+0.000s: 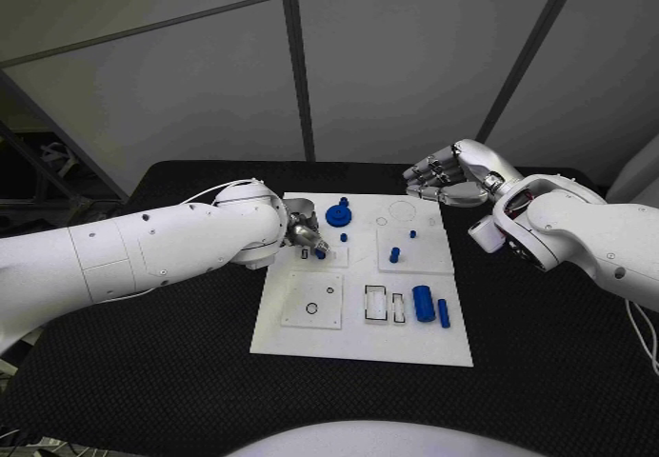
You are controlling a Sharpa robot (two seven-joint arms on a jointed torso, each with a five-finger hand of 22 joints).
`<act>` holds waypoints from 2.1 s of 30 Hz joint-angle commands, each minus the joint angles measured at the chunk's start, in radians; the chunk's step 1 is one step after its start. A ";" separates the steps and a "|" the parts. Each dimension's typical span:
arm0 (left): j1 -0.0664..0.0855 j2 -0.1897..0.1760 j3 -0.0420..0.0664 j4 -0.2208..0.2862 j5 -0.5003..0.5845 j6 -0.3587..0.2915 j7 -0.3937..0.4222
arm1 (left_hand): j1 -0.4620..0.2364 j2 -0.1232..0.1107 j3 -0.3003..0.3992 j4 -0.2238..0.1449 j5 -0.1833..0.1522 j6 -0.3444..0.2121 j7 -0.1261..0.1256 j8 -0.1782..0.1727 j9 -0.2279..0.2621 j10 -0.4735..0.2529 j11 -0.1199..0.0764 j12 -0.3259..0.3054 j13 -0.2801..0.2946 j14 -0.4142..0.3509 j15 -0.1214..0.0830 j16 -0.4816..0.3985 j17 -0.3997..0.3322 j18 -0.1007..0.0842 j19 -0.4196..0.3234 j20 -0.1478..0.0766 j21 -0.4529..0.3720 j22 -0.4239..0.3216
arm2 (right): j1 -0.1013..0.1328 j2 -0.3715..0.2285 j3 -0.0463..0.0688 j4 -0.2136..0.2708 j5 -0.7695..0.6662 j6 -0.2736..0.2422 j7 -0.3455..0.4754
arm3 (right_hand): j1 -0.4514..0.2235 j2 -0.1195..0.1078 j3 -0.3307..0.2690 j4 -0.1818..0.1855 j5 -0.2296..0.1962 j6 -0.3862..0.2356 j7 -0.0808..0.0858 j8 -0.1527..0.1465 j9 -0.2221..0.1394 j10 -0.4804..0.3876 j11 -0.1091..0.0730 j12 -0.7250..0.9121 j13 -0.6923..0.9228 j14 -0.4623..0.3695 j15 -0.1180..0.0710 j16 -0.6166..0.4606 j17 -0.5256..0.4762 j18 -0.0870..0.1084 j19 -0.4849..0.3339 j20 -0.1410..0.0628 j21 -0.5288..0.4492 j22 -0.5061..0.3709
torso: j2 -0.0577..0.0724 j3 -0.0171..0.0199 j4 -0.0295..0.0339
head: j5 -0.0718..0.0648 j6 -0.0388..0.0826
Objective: Assemble the parts on the task board
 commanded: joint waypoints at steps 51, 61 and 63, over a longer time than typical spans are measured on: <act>-0.005 -0.004 -0.004 0.005 0.007 -0.023 -0.005 | -0.060 0.034 -0.319 0.166 -0.320 0.052 -0.002 -0.020 -0.018 0.021 -0.001 0.029 0.022 0.025 -0.009 -0.004 0.004 -0.151 0.017 -0.006 0.009 0.076 | 0.002 -0.002 0.001 -0.003 -0.001 0.011 0.004 | -0.008 0.002 -0.007 0.002 0.010 -0.001 0.004 -0.003 -0.001 -0.005 0.004 -0.004 0.000 -0.007 -0.002 -0.003 -0.003 0.005 0.003 0.005 -0.009 -0.003 | 0.000 -0.0002 -0.0002 | 0.001 0.001; -0.005 -0.016 0.003 0.017 0.012 -0.051 -0.006 | -0.034 0.044 -0.374 0.194 -0.333 0.044 0.000 -0.020 -0.015 0.012 0.001 0.018 0.007 0.025 -0.009 -0.005 0.004 -0.148 0.013 -0.006 0.000 0.068 | 0.002 -0.002 0.001 -0.006 -0.001 0.013 0.004 | -0.008 0.001 -0.007 0.002 0.011 -0.001 0.004 -0.003 -0.001 -0.005 0.004 -0.004 0.000 -0.008 -0.001 -0.003 -0.003 0.005 0.003 0.005 -0.009 -0.004 | 0.000 0.0002 -0.0012 | 0.000 0.002; -0.005 -0.019 0.010 0.020 0.012 -0.053 -0.006 | -0.030 0.047 -0.382 0.198 -0.333 0.042 0.001 -0.019 -0.015 0.011 0.001 0.018 0.007 0.025 -0.009 -0.005 0.004 -0.148 0.013 -0.006 -0.001 0.067 | 0.002 -0.002 0.001 -0.007 -0.001 0.013 0.004 | -0.008 0.001 -0.007 0.002 0.011 -0.001 0.004 -0.003 -0.001 -0.005 0.004 -0.004 0.000 -0.008 -0.001 -0.003 -0.003 0.005 0.003 0.005 -0.009 -0.004 | 0.000 0.0002 -0.0013 | 0.000 0.002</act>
